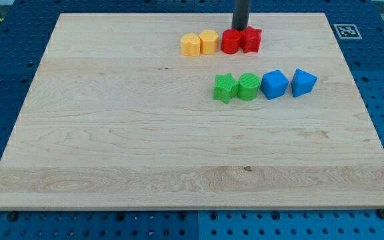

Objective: Push red star below yellow hexagon

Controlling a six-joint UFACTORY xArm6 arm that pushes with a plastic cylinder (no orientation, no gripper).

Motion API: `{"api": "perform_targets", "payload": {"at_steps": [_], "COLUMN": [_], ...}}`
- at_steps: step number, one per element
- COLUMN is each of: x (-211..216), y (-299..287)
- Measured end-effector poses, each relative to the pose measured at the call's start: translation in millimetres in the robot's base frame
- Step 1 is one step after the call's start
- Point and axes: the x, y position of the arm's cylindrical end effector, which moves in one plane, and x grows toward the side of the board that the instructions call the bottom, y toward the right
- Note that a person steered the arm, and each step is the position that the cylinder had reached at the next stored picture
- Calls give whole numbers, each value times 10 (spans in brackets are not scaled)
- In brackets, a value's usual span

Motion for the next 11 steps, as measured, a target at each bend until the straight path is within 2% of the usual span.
{"api": "perform_targets", "payload": {"at_steps": [1,3,4,6,9,11], "x": [192,-1,209,465,693,717], "y": [102,539,696,402,455,-202]}}
